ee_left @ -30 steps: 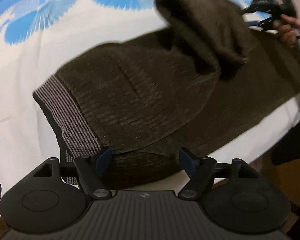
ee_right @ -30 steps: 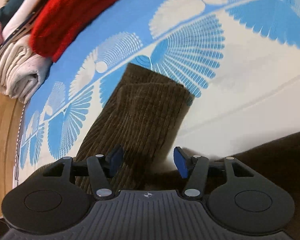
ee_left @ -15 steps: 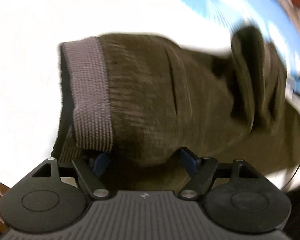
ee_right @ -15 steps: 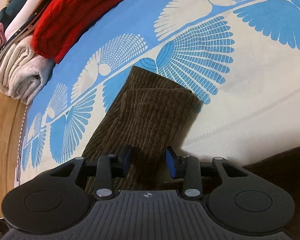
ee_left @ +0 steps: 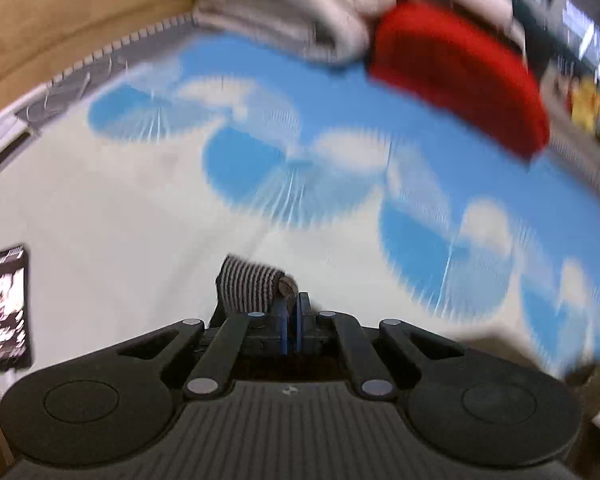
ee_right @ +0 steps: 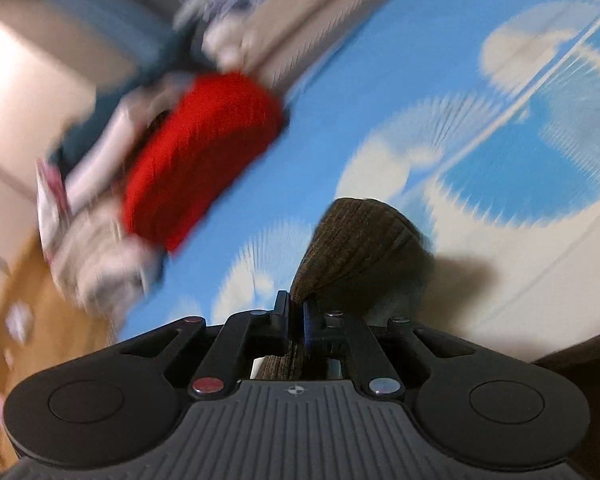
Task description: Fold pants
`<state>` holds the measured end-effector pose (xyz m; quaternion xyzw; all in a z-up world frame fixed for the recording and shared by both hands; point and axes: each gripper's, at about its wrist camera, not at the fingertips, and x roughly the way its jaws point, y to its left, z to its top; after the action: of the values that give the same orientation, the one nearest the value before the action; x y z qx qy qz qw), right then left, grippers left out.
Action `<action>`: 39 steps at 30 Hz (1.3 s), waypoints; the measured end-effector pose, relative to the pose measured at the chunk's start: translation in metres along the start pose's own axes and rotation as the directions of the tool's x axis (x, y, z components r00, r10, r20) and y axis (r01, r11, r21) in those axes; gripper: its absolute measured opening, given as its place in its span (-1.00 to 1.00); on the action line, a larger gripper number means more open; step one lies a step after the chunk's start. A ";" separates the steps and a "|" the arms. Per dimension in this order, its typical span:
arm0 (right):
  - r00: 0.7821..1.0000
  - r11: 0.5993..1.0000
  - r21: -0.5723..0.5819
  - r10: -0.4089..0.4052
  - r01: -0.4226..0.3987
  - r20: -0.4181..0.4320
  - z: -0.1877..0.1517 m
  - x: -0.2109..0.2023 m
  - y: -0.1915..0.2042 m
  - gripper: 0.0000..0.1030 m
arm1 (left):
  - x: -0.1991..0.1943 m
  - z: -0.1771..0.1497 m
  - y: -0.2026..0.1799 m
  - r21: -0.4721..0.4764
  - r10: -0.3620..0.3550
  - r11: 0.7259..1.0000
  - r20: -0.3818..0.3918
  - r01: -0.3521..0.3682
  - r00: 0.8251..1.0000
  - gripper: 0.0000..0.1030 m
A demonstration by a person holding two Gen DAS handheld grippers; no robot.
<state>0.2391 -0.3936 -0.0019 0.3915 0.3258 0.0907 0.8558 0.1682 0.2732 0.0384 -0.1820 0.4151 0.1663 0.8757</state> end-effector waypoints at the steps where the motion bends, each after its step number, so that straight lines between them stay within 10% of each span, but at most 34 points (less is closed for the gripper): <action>1: 0.998 1.000 0.025 -0.014 0.012 0.059 0.009 -0.014 -0.007 -0.89 | 0.003 0.007 -0.004 -0.022 -0.008 1.000 0.019 0.008 1.000 -0.93; 7: 0.916 0.973 0.135 -0.224 0.189 0.333 0.059 -0.053 -0.048 -0.89 | 0.054 0.050 -0.010 -0.180 0.026 0.984 0.098 -0.008 0.995 -0.93; 11: 0.888 0.938 0.178 -0.340 0.297 0.309 0.080 -0.016 -0.079 -0.88 | 0.086 0.060 0.004 -0.302 0.166 0.946 0.146 -0.115 0.975 -1.00; 14: 0.878 0.915 0.187 -0.397 0.357 0.267 0.093 0.011 -0.100 -0.72 | 0.102 0.062 0.011 -0.344 0.097 0.936 0.037 -0.079 0.995 -0.94; 19: 0.843 0.891 0.168 -0.454 0.422 0.290 0.099 -0.009 -0.122 -0.21 | 0.112 0.061 -0.036 -0.091 -0.084 0.993 -0.053 0.079 0.995 -0.70; 22: 0.848 0.870 0.237 -0.482 0.433 0.219 0.093 -0.020 -0.140 -0.16 | 0.114 0.042 -0.084 0.142 -0.184 0.969 -0.131 0.203 0.974 -0.61; 25: 0.864 0.856 0.239 -0.492 0.459 0.104 0.083 -0.008 -0.157 -0.12 | 0.109 0.007 -0.137 0.345 -0.266 0.877 -0.228 0.333 0.937 -0.51; 32: 0.823 0.807 0.208 -0.567 0.552 0.017 0.073 0.033 -0.170 -0.09 | 0.092 -0.093 -0.255 0.632 -0.358 0.551 -0.411 0.545 0.838 0.02; 35: 0.792 0.785 0.179 -0.608 0.593 0.044 0.074 0.044 -0.166 -0.11 | 0.098 -0.125 -0.282 0.709 -0.328 0.483 -0.398 0.514 0.857 0.12; 37: 0.752 0.750 0.160 -0.656 0.641 0.060 0.075 0.047 -0.161 -0.63 | 0.109 -0.138 -0.293 0.758 -0.270 0.475 -0.359 0.448 0.894 0.07; 39: 0.750 0.747 0.184 -0.658 0.638 0.069 0.076 0.046 -0.165 -0.82 | 0.122 -0.140 -0.299 0.784 -0.218 0.465 -0.348 0.411 0.912 -0.67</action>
<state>0.3057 -0.5330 -0.1081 0.3217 0.3910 -0.2625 0.8214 0.2801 -0.0361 -0.0857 0.1747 0.4868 -0.2392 0.8217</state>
